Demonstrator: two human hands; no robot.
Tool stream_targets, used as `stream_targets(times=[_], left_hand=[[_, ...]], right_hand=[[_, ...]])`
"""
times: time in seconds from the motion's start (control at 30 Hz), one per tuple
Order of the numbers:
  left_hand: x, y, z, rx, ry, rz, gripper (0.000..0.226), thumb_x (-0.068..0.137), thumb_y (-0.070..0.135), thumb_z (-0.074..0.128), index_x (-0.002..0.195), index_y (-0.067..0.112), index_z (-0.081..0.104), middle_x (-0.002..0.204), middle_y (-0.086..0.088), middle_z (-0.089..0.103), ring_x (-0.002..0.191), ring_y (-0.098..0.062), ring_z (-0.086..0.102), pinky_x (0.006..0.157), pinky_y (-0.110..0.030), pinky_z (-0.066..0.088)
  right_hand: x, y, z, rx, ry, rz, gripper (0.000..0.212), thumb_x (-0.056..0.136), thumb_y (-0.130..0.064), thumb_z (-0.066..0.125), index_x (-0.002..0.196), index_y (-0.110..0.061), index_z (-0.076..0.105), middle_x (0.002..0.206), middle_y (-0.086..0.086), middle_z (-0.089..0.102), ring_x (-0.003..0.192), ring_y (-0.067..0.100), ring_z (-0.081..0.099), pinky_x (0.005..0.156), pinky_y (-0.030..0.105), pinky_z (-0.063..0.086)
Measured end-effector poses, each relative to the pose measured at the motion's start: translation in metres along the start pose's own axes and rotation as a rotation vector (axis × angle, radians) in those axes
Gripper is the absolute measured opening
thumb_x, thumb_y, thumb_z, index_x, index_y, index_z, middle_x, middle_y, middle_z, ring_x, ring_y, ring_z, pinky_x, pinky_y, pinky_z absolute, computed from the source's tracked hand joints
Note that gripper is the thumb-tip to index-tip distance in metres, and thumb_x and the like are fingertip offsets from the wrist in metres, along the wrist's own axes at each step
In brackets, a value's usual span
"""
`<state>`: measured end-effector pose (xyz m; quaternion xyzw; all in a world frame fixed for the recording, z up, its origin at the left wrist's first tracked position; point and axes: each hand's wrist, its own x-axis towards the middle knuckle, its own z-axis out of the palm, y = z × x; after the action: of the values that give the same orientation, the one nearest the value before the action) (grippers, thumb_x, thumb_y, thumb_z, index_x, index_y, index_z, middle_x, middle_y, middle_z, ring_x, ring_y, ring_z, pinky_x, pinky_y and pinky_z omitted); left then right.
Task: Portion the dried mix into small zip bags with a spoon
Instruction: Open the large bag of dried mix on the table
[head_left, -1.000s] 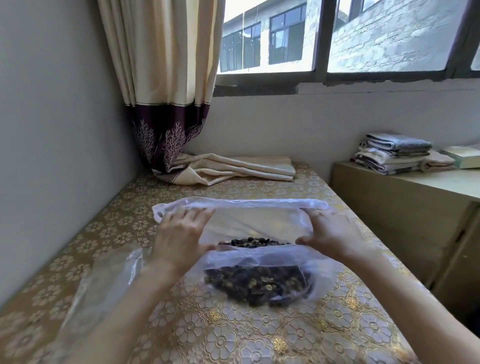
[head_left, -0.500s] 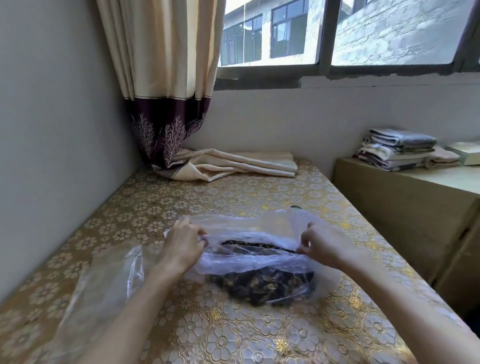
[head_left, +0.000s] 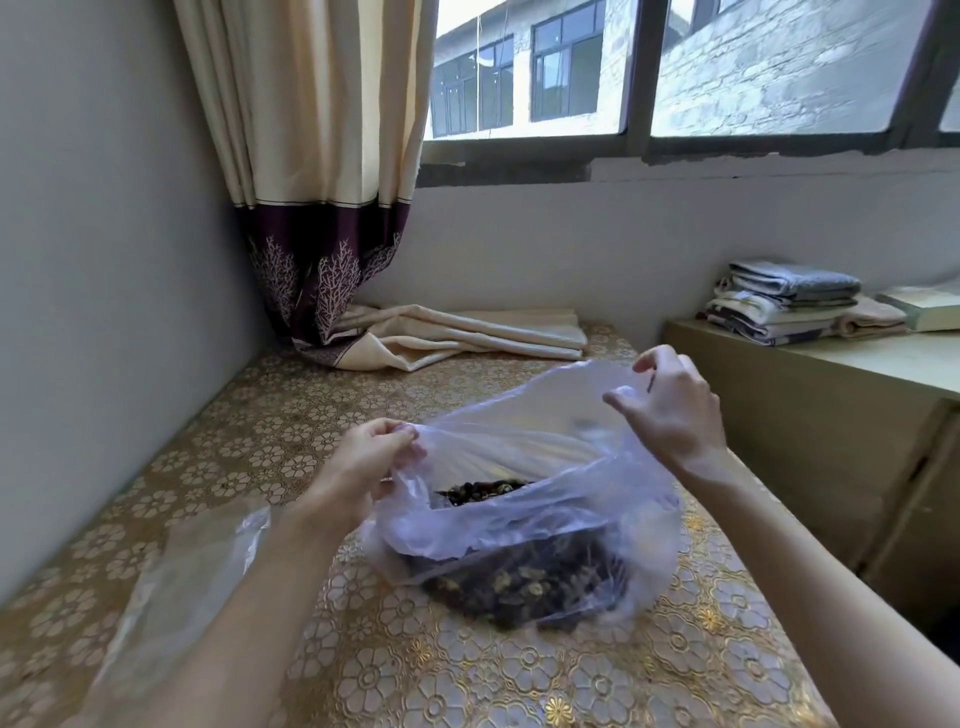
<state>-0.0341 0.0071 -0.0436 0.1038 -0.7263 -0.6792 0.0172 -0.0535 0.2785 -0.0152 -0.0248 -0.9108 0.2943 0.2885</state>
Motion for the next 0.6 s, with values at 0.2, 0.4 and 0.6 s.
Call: stream_targets(times=[0.2, 0.4, 0.6], left_hand=[[0.005, -0.001, 0.011, 0.008, 0.003, 0.088, 0.010, 0.090, 0.018, 0.058, 0.084, 0.012, 0.063, 0.062, 0.001, 0.056, 0.060, -0.014, 0.050, 0.060, -0.031, 0.041], [-0.003, -0.003, 0.002, -0.112, -0.071, 0.161, 0.012, 0.091, 0.015, 0.055, 0.082, 0.010, 0.061, 0.063, 0.000, 0.062, 0.057, -0.014, 0.060, 0.054, -0.028, 0.052], [0.003, -0.008, -0.008, -0.131, -0.096, 0.108, 0.017, 0.095, 0.014, 0.047, 0.082, 0.010, 0.057, 0.069, -0.001, 0.065, 0.059, -0.012, 0.060, 0.046, -0.021, 0.046]], right_hand=[[-0.031, -0.060, 0.016, 0.401, -0.323, -0.368, 0.017, 0.083, -0.015, 0.069, 0.097, -0.010, 0.062, 0.082, -0.001, 0.062, 0.074, 0.016, 0.062, 0.068, 0.019, 0.054], [-0.030, -0.013, 0.055, -0.263, -0.702, -0.311, 0.061, 0.088, -0.034, 0.062, 0.141, -0.021, 0.035, 0.144, 0.002, 0.040, 0.128, 0.023, 0.041, 0.103, 0.044, 0.038], [-0.024, 0.018, 0.050, -0.454, -0.530, -0.358, 0.022, 0.091, -0.043, 0.054, 0.085, -0.022, 0.054, 0.091, 0.000, 0.053, 0.093, 0.020, 0.054, 0.074, 0.031, 0.037]])
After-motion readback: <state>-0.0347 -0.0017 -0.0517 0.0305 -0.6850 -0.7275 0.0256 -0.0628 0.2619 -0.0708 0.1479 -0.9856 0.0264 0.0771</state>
